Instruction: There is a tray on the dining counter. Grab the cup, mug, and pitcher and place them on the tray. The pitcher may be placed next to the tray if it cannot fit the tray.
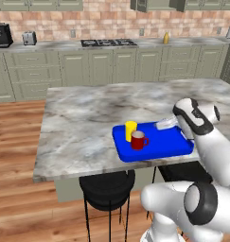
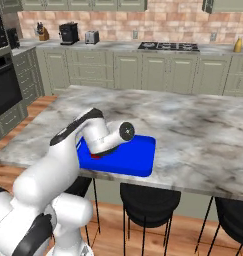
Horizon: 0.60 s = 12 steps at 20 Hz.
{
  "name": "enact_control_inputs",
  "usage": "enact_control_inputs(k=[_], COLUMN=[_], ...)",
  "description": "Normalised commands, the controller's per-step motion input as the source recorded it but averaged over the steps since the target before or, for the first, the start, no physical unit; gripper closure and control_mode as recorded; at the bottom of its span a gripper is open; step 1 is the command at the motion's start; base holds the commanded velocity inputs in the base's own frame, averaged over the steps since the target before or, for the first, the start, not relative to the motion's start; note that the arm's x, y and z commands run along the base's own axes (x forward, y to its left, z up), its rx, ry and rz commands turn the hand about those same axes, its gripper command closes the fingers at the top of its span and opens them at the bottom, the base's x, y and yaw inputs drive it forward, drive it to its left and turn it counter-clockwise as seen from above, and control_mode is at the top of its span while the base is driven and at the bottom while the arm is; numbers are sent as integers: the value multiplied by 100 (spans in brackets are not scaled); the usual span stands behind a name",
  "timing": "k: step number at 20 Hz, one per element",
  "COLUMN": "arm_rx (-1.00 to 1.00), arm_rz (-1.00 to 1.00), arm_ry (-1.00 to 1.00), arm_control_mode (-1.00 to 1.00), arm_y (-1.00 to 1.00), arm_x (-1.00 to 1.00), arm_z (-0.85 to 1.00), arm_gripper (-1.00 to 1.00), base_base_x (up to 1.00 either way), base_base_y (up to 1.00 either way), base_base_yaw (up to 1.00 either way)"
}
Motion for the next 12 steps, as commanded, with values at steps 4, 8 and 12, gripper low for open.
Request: enact_control_inputs(k=[4, 8, 12], arm_rx=[0, -1, -5], arm_rz=[-32, -31, -30], arm_ry=[10, 7, 9], arm_control_mode=[-100, -100, -100], arm_y=[0, 0, 0], arm_x=[-43, -44, -40], arm_z=[62, 70, 64], arm_gripper=[-100, -100, -100], base_base_x=[0, 0, 0], base_base_y=[0, 0, 0], base_base_yaw=[0, 0, 0])
